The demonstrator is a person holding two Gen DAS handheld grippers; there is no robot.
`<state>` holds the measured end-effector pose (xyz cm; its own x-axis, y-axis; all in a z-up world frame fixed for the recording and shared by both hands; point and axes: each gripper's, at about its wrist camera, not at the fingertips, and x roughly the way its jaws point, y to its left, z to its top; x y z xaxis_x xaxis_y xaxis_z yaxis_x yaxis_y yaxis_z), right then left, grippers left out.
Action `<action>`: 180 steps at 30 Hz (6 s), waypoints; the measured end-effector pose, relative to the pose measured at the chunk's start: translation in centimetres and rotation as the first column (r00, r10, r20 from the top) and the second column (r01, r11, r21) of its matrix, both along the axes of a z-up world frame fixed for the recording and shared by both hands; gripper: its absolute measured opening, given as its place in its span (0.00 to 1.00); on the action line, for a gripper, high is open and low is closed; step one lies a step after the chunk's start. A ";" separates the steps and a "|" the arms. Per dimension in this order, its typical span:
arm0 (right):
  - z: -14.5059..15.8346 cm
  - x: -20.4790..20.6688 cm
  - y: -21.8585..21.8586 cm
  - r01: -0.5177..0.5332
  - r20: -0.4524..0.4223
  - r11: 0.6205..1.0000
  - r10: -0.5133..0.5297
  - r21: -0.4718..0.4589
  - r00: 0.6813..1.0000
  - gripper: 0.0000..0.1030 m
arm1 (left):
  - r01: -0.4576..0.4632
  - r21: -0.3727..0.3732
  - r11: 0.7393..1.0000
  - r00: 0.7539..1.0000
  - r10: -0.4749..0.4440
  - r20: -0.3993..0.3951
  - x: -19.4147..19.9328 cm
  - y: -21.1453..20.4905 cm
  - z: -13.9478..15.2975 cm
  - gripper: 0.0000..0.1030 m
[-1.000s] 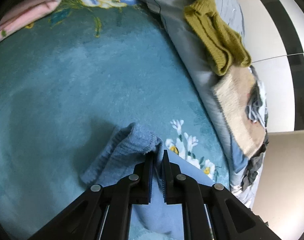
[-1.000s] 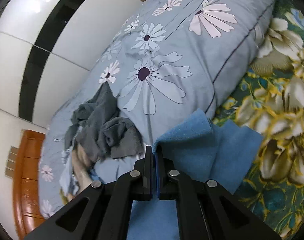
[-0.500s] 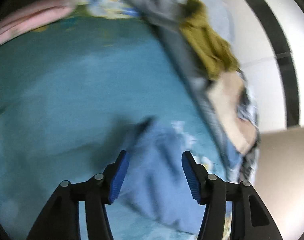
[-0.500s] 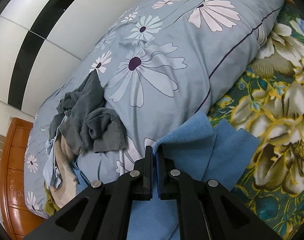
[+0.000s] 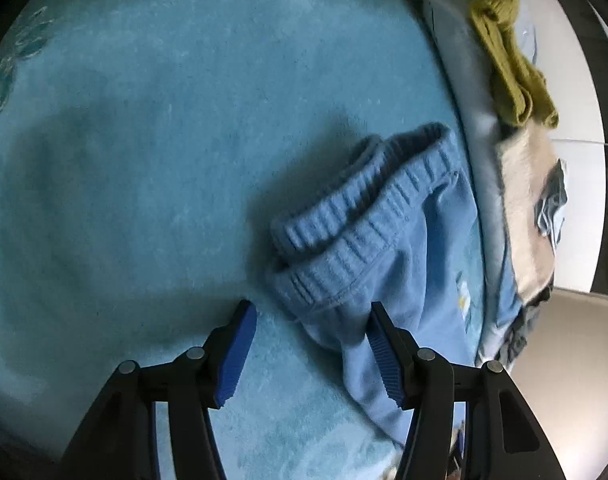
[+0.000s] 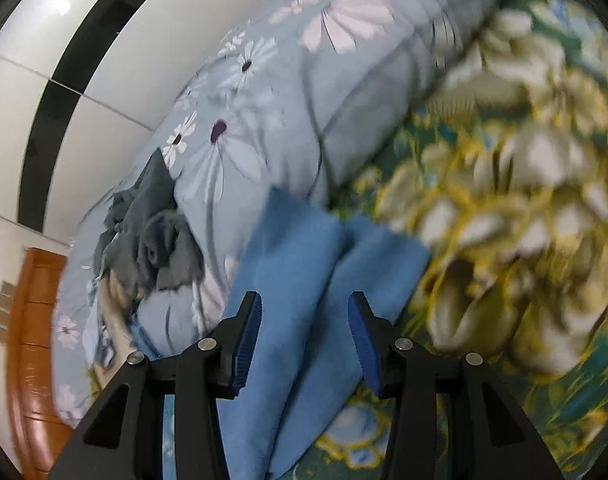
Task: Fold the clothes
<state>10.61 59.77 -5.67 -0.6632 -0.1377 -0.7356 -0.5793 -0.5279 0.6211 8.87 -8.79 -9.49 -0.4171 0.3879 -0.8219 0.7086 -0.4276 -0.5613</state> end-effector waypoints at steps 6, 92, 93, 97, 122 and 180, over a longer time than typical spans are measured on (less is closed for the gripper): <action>-1.5 -1.7 -1.9 -0.039 -0.004 0.999 0.039 -0.031 0.999 0.45 | -0.013 -0.037 0.999 0.998 0.011 -0.062 0.2 -0.1 0.4 0.57; -3.5 14.1 0.6 0.048 -0.037 0.991 -0.053 -0.122 0.998 0.09 | -0.031 -0.091 0.995 1.000 0.030 -0.008 0.2 -5.9 4.0 0.29; -3.3 14.3 1.0 0.056 -0.041 0.991 -0.061 -0.120 0.997 0.09 | -0.040 -0.092 0.995 0.999 0.039 -0.010 0.3 -5.9 4.1 0.33; -2.4 14.9 2.8 0.068 -0.054 0.991 -0.075 -0.118 0.996 0.11 | -0.096 -0.052 0.994 0.995 0.095 -0.029 0.9 -6.3 3.9 0.42; -5.8 12.7 1.2 0.089 -0.037 0.975 -0.098 -0.203 0.994 0.15 | 0.003 -0.121 0.993 0.976 -0.030 -0.216 2.8 -4.5 8.6 0.74; -0.3 4.2 -31.0 -0.709 -0.016 0.701 0.712 0.076 0.702 0.37 | 0.146 -0.343 0.928 0.966 -0.209 -0.155 0.7 -1.5 6.4 0.19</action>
<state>14.76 28.75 -5.95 -0.4160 -0.5380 -0.7332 0.0083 -0.8085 0.5885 9.57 -10.26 -3.08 -0.5234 0.1936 -0.8298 0.5009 -0.7179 -0.4835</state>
